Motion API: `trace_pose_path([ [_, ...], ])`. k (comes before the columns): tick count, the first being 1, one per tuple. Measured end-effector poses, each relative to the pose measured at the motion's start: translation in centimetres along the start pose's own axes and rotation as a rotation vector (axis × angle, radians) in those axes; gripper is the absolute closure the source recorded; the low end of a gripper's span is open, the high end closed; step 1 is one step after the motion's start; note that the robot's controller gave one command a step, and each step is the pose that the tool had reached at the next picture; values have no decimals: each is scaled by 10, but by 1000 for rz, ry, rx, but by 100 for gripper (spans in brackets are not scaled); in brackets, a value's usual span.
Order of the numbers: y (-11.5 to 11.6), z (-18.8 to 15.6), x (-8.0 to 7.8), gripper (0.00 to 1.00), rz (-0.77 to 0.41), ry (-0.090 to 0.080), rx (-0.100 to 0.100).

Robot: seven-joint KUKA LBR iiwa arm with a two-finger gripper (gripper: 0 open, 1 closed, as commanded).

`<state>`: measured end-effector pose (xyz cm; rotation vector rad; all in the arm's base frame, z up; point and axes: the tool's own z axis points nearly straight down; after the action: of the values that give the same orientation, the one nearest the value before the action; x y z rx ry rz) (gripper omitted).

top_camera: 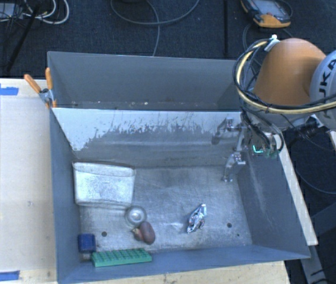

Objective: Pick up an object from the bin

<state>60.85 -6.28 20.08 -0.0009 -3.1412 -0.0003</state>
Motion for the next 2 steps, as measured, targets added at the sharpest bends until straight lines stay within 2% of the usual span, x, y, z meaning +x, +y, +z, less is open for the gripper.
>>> trace_pose_path([
  [1, 50, 21, 90, 0, -84, 9, -3],
  [2, 43, 131, 73, 0, -390, -4, -1],
])
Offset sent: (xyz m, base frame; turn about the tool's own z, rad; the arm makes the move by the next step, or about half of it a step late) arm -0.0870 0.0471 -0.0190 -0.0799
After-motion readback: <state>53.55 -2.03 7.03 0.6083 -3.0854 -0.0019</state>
